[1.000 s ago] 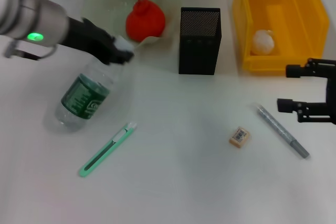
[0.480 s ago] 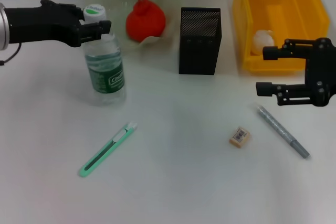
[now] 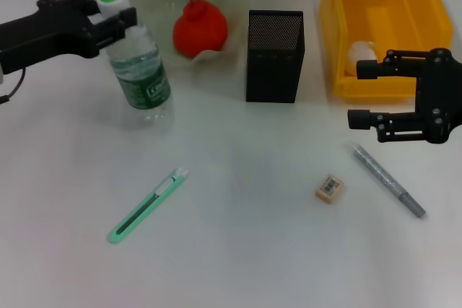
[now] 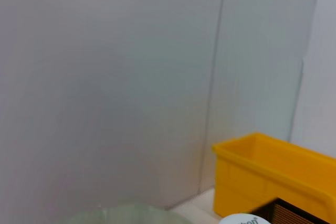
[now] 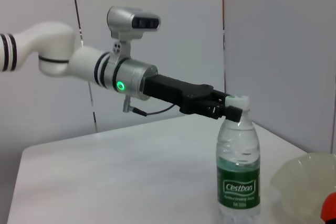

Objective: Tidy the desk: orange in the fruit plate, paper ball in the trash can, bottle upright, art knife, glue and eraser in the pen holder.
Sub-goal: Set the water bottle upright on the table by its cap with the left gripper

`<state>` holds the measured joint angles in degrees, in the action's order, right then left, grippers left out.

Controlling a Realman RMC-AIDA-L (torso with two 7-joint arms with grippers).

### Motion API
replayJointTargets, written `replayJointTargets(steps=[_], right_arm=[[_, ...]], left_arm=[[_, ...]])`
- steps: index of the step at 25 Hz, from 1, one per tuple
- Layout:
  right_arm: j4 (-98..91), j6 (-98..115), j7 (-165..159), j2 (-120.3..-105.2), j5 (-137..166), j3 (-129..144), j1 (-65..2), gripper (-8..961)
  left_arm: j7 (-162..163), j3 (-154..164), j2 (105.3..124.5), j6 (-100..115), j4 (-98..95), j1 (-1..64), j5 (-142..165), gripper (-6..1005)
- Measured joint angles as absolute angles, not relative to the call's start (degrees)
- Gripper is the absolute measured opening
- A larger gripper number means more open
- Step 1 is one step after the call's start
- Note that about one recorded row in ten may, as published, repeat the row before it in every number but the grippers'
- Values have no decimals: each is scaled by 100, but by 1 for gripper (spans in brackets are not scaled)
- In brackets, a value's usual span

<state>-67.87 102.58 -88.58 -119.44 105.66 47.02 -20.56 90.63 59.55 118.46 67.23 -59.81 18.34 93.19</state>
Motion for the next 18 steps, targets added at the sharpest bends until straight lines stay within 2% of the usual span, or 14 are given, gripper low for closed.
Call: replayJointTargets(steps=[18], right_arm=[[-6634, 10241, -8847, -11942, 10557, 4702, -2065, 761]], left_arm=[[7698, 5709, 11839, 6217, -4876, 2070, 8731, 438]])
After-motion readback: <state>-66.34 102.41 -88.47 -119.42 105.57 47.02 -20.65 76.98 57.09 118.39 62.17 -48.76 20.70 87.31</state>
